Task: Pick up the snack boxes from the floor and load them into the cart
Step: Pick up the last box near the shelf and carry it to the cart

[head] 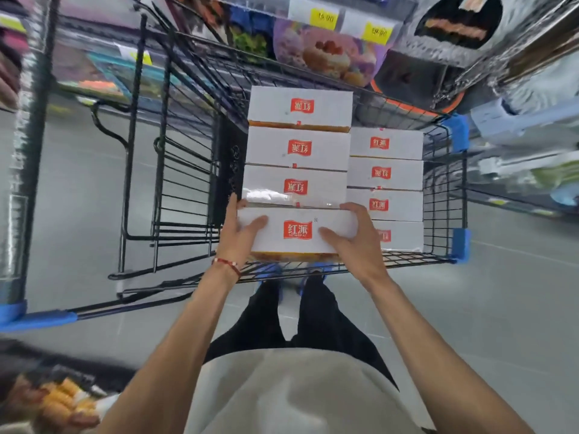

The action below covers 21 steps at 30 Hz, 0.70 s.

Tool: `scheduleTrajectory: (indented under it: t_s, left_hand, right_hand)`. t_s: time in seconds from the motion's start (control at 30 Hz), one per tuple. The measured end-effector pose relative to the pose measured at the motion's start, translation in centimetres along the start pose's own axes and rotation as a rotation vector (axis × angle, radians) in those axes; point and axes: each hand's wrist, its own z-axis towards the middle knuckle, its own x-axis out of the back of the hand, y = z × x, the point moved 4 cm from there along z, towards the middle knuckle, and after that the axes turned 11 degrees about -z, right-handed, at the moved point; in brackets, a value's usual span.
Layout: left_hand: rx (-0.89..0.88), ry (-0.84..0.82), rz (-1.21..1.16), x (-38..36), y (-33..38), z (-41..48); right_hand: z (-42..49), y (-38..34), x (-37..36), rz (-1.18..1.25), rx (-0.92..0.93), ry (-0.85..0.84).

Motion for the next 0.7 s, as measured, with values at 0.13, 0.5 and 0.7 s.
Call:
scheduleTrajectory:
  t_s: [0.13, 0.5, 0.7]
  left_hand:
    - [0.175, 0.027, -0.004, 0.4, -2.4, 0.6]
    - [0.193, -0.009, 0.016, 0.1, -3.5, 3.1]
    - [0.157, -0.047, 0.099, -0.2, -3.0, 5.4]
  right_hand:
    - [0.7, 1.0, -0.3, -0.068, 0.004, -0.066]
    - [3.3, 2.4, -1.3, 0.024, -0.196, -0.238]
    - [5.3, 3.4, -2.8, 0.050, -0.189, -0.212]
